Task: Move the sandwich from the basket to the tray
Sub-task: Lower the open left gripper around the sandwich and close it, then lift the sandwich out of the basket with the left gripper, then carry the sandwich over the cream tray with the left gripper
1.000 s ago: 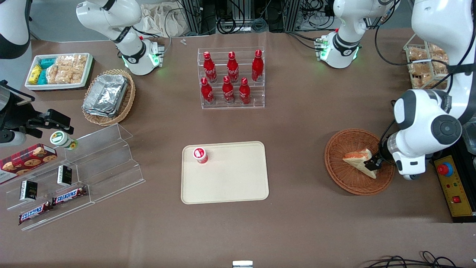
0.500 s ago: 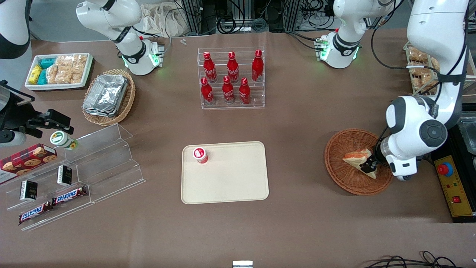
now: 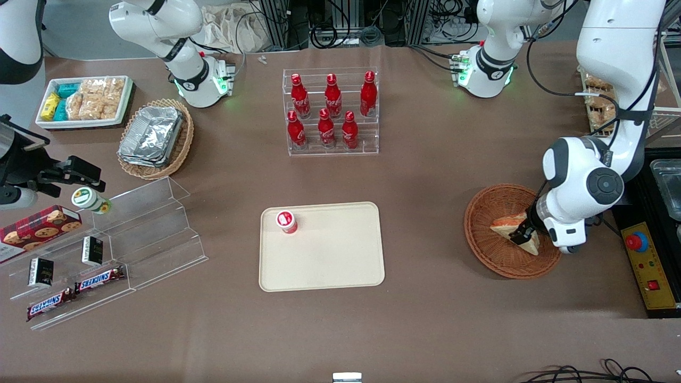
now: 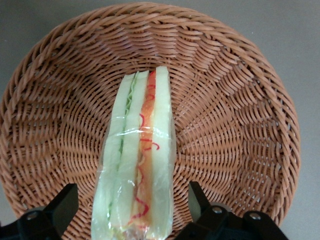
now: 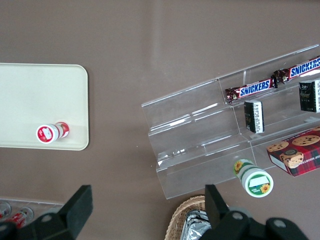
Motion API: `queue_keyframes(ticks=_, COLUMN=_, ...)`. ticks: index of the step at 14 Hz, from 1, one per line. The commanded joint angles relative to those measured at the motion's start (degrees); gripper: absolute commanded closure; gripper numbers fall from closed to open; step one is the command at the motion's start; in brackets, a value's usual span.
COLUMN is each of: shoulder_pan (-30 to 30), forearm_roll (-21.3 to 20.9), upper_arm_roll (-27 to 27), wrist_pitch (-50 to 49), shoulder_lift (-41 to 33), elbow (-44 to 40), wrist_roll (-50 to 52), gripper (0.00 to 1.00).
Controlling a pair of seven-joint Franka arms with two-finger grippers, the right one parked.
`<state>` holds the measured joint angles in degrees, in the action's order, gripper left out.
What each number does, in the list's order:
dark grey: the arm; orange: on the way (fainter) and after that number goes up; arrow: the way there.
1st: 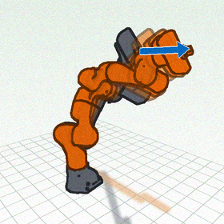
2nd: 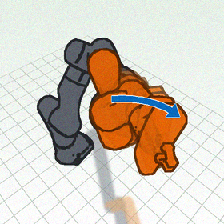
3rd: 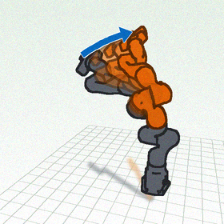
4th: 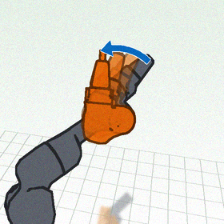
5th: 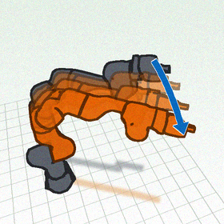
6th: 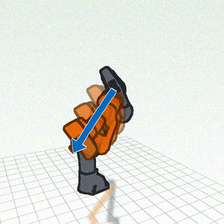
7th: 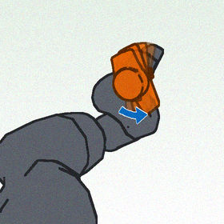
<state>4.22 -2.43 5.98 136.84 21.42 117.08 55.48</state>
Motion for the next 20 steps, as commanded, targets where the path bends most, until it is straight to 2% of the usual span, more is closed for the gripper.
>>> queue_keyframes(ticks=1, shoulder_pan=0.4, forearm_roll=-0.6, upper_arm_roll=0.3, wrist_pitch=3.3, shoulder_lift=-0.6, elbow=1.7, wrist_roll=4.4, gripper=0.86)
queue_keyframes(ticks=2, shoulder_pan=0.4, forearm_roll=-0.6, upper_arm_roll=0.3, wrist_pitch=3.3, shoulder_lift=-0.7, elbow=1.4, wrist_roll=4.9, gripper=1.00)
queue_keyframes(ticks=7, shoulder_pan=0.2, forearm_roll=-0.7, upper_arm_roll=0.5, wrist_pitch=2.0, shoulder_lift=-1.4, elbow=-2.4, wrist_roll=10.8, gripper=1.00)
queue_keyframes(ticks=10, shoulder_pan=-0.2, forearm_roll=-0.9, upper_arm_roll=0.9, wrist_pitch=-11.1, shoulder_lift=-3.4, elbow=-9.3, wrist_roll=10.3, gripper=1.00)
queue_keyframes(ticks=15, shoulder_pan=-2.6, forearm_roll=-0.8, upper_arm_roll=1.9, wrist_pitch=-42.0, shoulder_lift=-3.0, elbow=-34.2, wrist_roll=9.9, gripper=1.00)
queue_keyframes(ticks=17, shoulder_pan=-5.4, forearm_roll=-0.7, upper_arm_roll=2.3, wrist_pitch=-47.8, shoulder_lift=-3.0, elbow=-40.9, wrist_roll=3.7, gripper=1.00)
queue_keyframes(ticks=20, shoulder_pan=-13.2, forearm_roll=-1.6, upper_arm_roll=2.4, wrist_pitch=-47.6, shoulder_lift=-2.0, elbow=-45.1, wrist_roll=-7.7, gripper=1.00)
